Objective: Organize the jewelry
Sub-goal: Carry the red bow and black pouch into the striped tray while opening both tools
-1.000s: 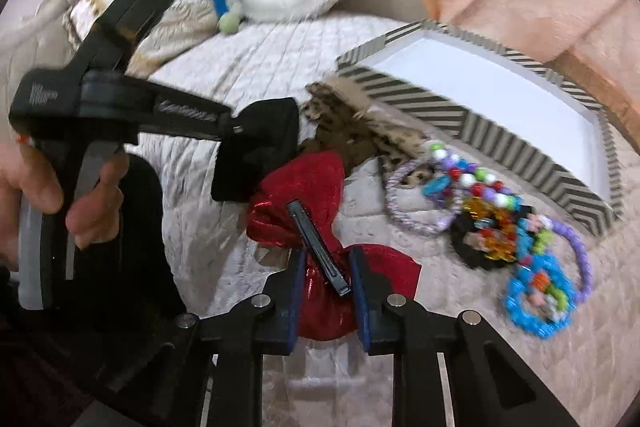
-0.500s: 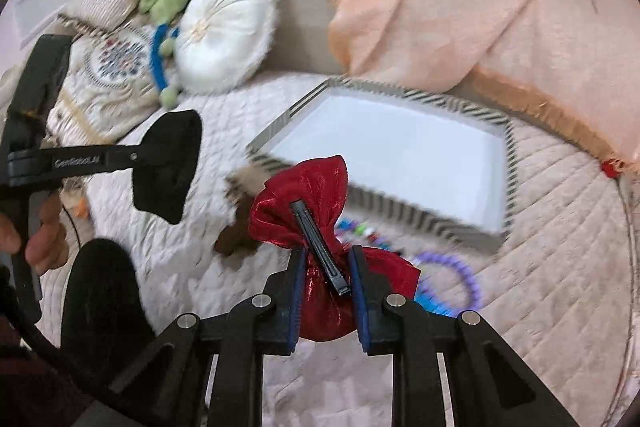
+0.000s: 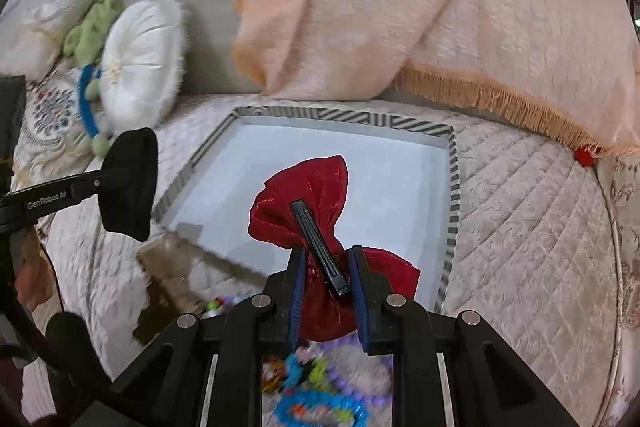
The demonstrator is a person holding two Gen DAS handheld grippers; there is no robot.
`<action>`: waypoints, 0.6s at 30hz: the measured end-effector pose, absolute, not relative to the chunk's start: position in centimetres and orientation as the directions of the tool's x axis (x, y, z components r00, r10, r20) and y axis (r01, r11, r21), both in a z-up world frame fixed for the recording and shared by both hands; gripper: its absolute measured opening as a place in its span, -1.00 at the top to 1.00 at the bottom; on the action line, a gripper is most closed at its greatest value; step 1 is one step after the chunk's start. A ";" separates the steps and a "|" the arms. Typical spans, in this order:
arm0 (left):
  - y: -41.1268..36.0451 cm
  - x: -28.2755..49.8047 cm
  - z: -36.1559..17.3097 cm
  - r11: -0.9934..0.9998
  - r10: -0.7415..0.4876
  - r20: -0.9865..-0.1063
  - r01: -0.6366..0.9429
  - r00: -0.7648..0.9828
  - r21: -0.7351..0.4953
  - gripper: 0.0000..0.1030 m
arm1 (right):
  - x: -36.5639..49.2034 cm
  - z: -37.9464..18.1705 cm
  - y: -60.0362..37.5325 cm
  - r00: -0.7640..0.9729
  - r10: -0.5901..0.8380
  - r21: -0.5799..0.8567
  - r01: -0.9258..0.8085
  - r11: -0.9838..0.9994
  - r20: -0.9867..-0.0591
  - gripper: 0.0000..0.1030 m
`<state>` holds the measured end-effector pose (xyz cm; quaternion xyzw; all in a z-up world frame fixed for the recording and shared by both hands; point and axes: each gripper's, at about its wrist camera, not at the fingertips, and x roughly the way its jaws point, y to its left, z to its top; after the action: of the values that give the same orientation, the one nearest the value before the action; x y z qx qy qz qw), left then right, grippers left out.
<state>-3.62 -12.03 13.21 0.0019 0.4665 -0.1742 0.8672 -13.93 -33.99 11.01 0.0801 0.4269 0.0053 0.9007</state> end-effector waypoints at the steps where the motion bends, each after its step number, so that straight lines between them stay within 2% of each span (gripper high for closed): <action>1: -12.3 -2.7 12.9 0.938 -0.304 -0.813 0.304 0.496 -0.165 0.79 | -13.4 10.7 -34.3 0.629 0.078 0.153 0.065 0.986 -0.773 0.60; 12: -14.6 2.7 7.2 0.948 -0.260 -0.873 0.282 0.412 -0.149 0.79 | -9.1 5.7 -38.1 0.539 0.022 0.179 0.240 0.954 -0.842 0.60; 18: -14.8 3.2 5.2 0.957 -0.211 -0.897 0.270 0.389 -0.108 0.77 | -9.0 3.8 -38.6 0.520 0.075 0.237 0.252 0.938 -0.851 0.59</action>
<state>3.23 -14.85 5.22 0.0278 0.5335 -0.1445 0.8329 -9.05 -38.59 3.78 0.1678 0.4869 -0.0516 0.8556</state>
